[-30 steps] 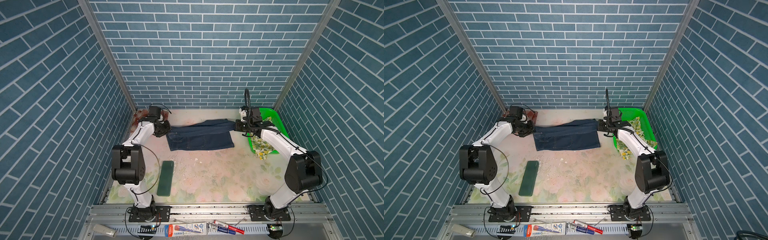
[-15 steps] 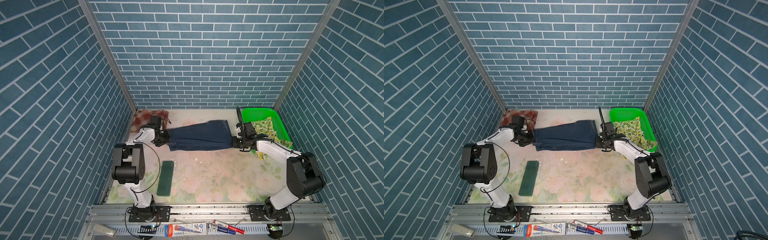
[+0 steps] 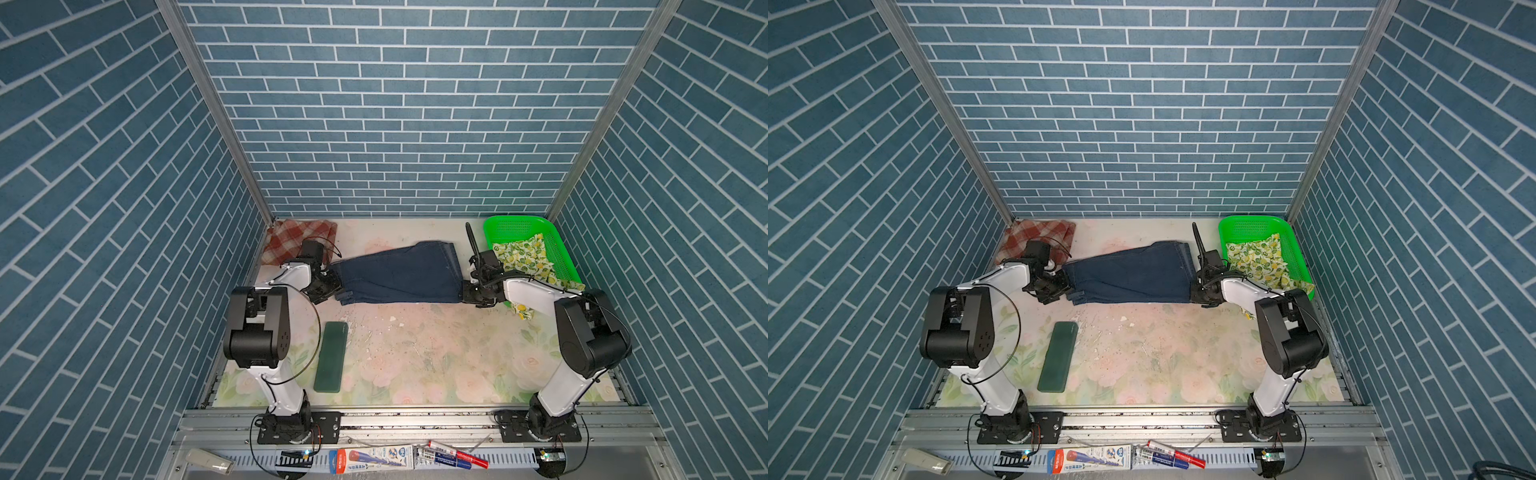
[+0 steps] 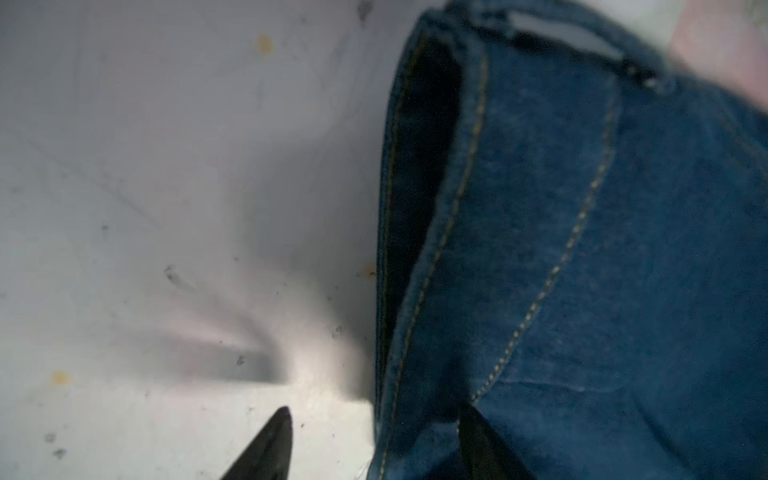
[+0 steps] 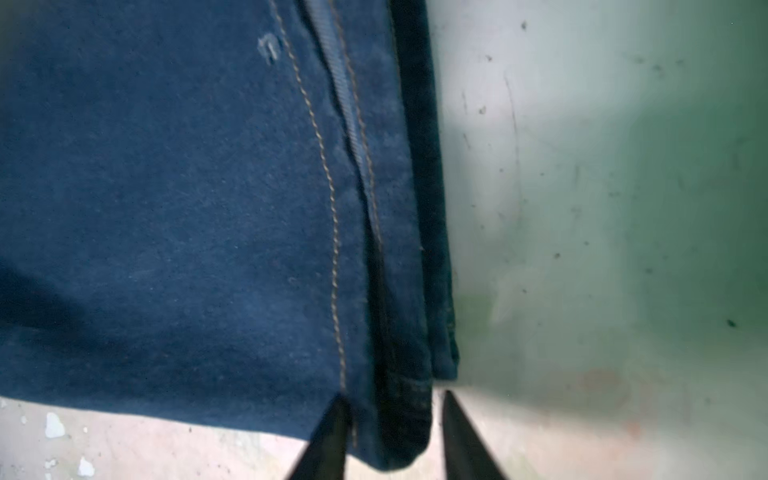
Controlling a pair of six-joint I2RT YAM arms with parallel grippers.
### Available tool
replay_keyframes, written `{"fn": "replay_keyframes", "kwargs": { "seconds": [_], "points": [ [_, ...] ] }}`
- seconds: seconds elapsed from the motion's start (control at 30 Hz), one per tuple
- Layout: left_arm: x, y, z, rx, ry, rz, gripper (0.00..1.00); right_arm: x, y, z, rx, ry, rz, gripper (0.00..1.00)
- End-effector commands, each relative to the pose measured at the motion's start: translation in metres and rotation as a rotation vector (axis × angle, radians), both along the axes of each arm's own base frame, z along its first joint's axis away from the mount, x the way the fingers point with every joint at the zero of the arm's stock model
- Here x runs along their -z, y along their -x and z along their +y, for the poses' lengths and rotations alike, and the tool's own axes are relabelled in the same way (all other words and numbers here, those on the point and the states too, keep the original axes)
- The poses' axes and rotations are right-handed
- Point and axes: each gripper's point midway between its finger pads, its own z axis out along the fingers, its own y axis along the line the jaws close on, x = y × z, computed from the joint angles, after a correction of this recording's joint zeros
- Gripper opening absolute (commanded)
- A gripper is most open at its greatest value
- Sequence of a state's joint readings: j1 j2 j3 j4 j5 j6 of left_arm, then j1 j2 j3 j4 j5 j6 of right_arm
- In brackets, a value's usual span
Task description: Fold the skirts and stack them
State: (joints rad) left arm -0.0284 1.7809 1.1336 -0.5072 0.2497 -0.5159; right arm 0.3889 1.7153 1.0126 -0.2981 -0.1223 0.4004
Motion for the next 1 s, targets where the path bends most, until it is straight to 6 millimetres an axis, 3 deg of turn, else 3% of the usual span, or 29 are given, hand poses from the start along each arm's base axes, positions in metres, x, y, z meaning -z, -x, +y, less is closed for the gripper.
{"fn": "replay_keyframes", "kwargs": {
  "seconds": [0.0,0.17,0.37,0.63,0.8,0.9,0.97],
  "points": [
    [-0.027,-0.008,0.012,-0.012,-0.060,-0.059,0.79,-0.039,-0.011,-0.001,0.004,-0.002,-0.088,0.51],
    [-0.038,-0.020,0.015,0.016,-0.093,-0.075,0.87,-0.052,-0.032,0.006,-0.007,-0.017,-0.115,0.64],
    [-0.020,-0.028,0.014,0.055,-0.100,-0.037,0.87,-0.045,-0.063,0.013,0.002,-0.066,-0.097,0.65],
    [0.001,-0.034,-0.005,0.095,-0.045,-0.026,0.84,-0.031,-0.080,0.011,0.017,-0.086,-0.073,0.65],
    [0.013,-0.033,-0.026,0.134,-0.012,-0.024,0.78,-0.017,-0.082,0.009,0.030,-0.101,-0.046,0.65],
    [0.027,-0.029,-0.034,0.139,0.012,0.004,0.70,-0.011,-0.082,0.010,0.036,-0.116,-0.036,0.64],
    [0.038,-0.025,-0.039,0.142,0.026,0.023,0.59,-0.007,-0.082,0.011,0.042,-0.123,-0.027,0.64]
  ]
}}
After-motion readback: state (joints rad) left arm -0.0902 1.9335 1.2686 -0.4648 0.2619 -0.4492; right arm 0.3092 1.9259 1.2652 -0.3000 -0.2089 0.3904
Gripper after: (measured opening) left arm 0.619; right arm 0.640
